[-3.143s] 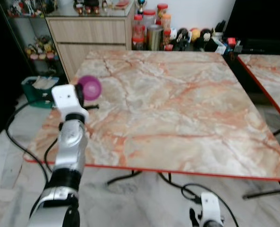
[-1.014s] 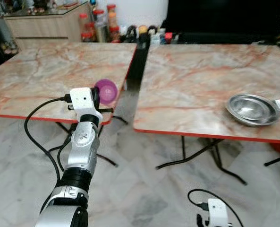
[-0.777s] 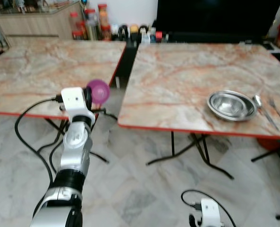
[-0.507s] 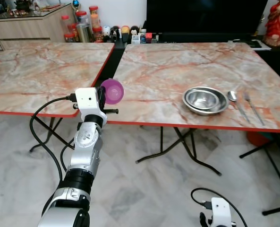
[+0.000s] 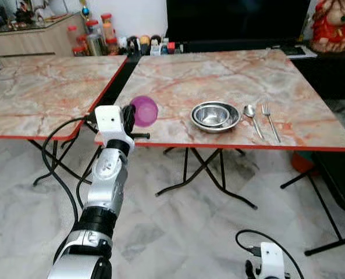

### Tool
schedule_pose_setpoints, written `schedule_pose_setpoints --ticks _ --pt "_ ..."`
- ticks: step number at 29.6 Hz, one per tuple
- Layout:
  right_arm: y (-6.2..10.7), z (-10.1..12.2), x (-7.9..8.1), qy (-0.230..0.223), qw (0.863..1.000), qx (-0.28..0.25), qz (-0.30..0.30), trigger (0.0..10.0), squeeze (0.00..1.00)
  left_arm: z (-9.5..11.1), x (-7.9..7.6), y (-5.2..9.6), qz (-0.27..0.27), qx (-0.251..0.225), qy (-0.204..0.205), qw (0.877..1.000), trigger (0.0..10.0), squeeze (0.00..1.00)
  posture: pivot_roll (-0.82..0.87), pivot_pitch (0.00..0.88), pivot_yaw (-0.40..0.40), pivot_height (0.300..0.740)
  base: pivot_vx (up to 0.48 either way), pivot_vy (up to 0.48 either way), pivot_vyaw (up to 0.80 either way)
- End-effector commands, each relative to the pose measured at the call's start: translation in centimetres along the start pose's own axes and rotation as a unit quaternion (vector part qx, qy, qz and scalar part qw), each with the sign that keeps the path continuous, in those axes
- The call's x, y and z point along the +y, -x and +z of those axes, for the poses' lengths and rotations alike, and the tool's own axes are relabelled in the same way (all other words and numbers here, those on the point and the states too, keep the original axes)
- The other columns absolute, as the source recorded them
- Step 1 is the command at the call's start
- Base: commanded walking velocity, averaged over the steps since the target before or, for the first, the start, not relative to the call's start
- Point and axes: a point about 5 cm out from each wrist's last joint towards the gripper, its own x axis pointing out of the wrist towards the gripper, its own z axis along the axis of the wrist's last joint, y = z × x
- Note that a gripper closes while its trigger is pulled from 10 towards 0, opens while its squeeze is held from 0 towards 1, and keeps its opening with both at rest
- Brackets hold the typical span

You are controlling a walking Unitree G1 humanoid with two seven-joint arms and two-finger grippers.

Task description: Setting the table

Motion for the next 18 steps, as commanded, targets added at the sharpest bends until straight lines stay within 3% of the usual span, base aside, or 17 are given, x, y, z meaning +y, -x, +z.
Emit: schedule_pose_setpoints --ticks 1,18 --pt "-0.10 0.62 0.76 0.001 1.000 -0.008 0.011 10.0 0.00 0.29 1.06 0.16 0.011 -0.002 0.001 1.000 10.0 0.00 -0.02 0.000 0.036 0.740 0.371 0.000 0.00" --pt "-0.09 0.71 1.18 0.001 1.000 -0.011 0.016 10.0 0.00 0.26 1.01 0.22 -0.004 0.008 0.007 1.000 10.0 0.00 -0.01 0.000 0.043 0.740 0.388 0.000 -0.02"
